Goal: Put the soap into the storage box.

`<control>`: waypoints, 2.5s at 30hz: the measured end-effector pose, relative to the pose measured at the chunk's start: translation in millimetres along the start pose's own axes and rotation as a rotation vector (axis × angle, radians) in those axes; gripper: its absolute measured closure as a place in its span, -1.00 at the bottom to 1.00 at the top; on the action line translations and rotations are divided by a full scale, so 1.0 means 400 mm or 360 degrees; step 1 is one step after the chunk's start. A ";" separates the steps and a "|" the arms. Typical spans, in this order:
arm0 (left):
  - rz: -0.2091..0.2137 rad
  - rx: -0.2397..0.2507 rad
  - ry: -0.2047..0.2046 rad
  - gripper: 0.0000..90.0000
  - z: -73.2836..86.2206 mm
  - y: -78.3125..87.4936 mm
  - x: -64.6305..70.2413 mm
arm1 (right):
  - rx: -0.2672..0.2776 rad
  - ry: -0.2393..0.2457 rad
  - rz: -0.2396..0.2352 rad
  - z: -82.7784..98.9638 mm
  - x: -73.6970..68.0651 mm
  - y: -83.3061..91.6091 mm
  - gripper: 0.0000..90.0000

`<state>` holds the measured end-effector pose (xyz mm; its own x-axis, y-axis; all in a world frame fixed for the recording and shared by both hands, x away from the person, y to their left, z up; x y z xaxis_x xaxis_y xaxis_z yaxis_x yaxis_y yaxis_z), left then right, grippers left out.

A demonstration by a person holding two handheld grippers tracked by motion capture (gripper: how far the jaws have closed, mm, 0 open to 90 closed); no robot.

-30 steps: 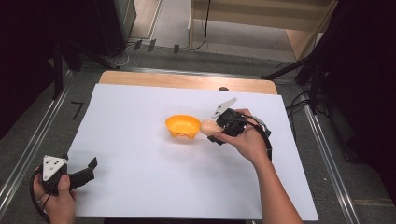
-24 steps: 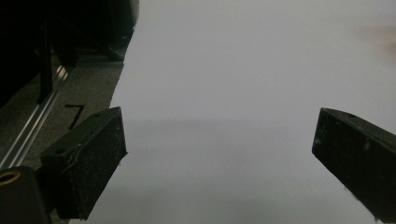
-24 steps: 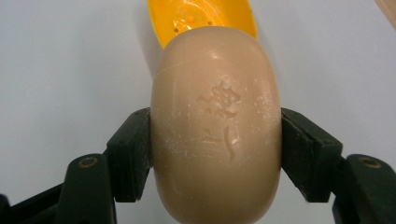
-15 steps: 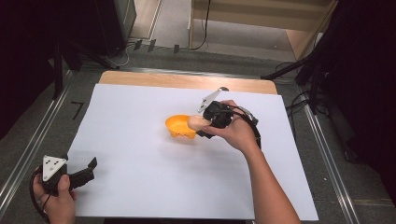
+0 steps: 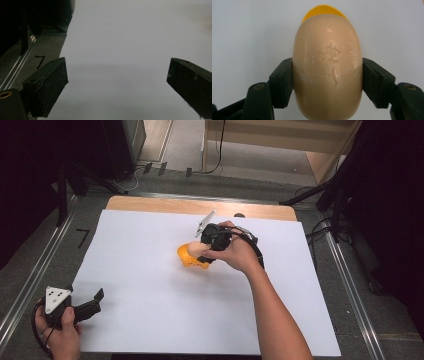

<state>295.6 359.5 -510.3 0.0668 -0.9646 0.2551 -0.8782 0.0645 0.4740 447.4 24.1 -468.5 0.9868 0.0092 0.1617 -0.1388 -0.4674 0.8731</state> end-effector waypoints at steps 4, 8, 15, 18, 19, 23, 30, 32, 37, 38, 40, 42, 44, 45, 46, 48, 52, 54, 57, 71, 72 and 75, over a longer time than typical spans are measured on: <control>-0.0001 -0.0003 0.0003 -0.92 0.000 0.000 -0.001 | -0.0035 0.0016 -0.0013 -0.008 0.008 -0.010 -0.26; -0.0003 -0.0003 0.0005 -0.92 0.000 0.000 -0.002 | -0.0020 0.0032 -0.0047 -0.014 0.012 -0.021 -0.26; 0.0000 -0.0011 0.0011 -0.92 0.000 -0.001 -0.002 | -0.0064 0.0042 -0.0067 -0.020 0.008 -0.042 -0.26; -0.0005 -0.0012 0.0019 -0.92 0.000 0.000 -0.004 | -0.0094 0.0047 -0.0065 -0.018 0.011 -0.049 -0.26; -0.0005 -0.0012 0.0019 -0.92 0.000 0.000 -0.004 | -0.0097 0.0044 -0.0060 -0.018 0.014 -0.052 -0.26; -0.0007 -0.0011 0.0020 -0.92 0.000 -0.001 -0.004 | -0.0105 0.0033 -0.0084 -0.013 0.015 -0.061 -0.27; -0.0006 -0.0011 0.0021 -0.92 0.000 -0.001 -0.004 | -0.0078 -0.0044 -0.0107 -0.005 0.022 -0.059 -0.27; -0.0006 -0.0010 0.0024 -0.92 0.000 -0.001 -0.004 | -0.0056 -0.0060 -0.0114 -0.006 0.021 -0.056 -0.30; -0.0006 -0.0011 0.0019 -0.92 0.000 0.000 -0.004 | 0.0001 -0.0105 -0.0069 -0.012 0.032 -0.037 -0.37; -0.0005 -0.0011 0.0021 -0.92 0.000 0.000 -0.004 | 0.0004 -0.0122 -0.0068 -0.011 0.030 -0.033 -0.37; -0.0005 -0.0009 0.0026 -0.92 0.000 -0.001 -0.004 | -0.0003 -0.0139 -0.0043 -0.002 0.029 -0.028 -0.41; -0.0006 -0.0010 0.0021 -0.92 0.000 0.000 -0.004 | 0.0001 -0.0156 -0.0024 0.008 0.027 -0.021 -0.43; -0.0006 -0.0010 0.0022 -0.92 0.000 -0.001 -0.004 | 0.0015 -0.0168 -0.0012 0.012 0.027 -0.017 -0.45; -0.0008 -0.0011 0.0021 -0.92 0.000 -0.001 -0.004 | 0.0041 -0.0233 0.0011 0.024 0.022 -0.003 -0.48; -0.0008 -0.0011 0.0021 -0.92 0.000 -0.001 -0.004 | 0.0048 -0.0254 0.0026 0.030 0.022 0.002 -0.51; -0.0008 -0.0009 0.0020 -0.92 0.000 -0.001 -0.003 | 0.0063 -0.0291 0.0077 0.048 0.025 0.014 -0.58; -0.0007 -0.0008 0.0017 -0.92 0.000 -0.001 -0.003 | 0.0081 -0.0385 0.0148 0.080 0.026 0.034 -0.71; -0.0007 -0.0008 0.0015 -0.92 0.000 -0.002 -0.003 | 0.0119 -0.0500 0.0202 0.112 0.021 0.054 -0.82; -0.0005 -0.0005 0.0013 -0.92 0.000 -0.001 -0.003 | 0.0141 -0.0579 0.0238 0.139 0.013 0.066 -0.94; -0.0004 -0.0008 0.0014 -0.96 0.000 -0.001 -0.002 | 0.0262 -0.0844 0.0547 0.269 -0.027 0.113 -0.97; -0.0002 -0.0010 0.0012 -0.98 0.000 -0.001 -0.002 | 0.0267 -0.0851 0.0566 0.286 -0.038 0.114 -0.97; 0.0006 -0.0028 0.0005 -1.00 0.002 -0.003 -0.001 | 0.0255 -0.0872 0.0594 0.313 -0.059 0.115 -0.97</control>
<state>296.2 359.4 -511.8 0.0651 -0.9636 0.2593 -0.8699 0.0725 0.4879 428.4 -108.3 -489.5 0.7810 -0.6073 0.1458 -0.5058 -0.4780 0.7181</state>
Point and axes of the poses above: each handheld gripper's, and its own axes: y roughly backward along the jaws, z roughly out of its underside, x roughly to its right, the point moved 10 cm from there along -y, roughly forward along the jaws, and after that the axes turned 15 degrees about y, right-handed, at the moved point
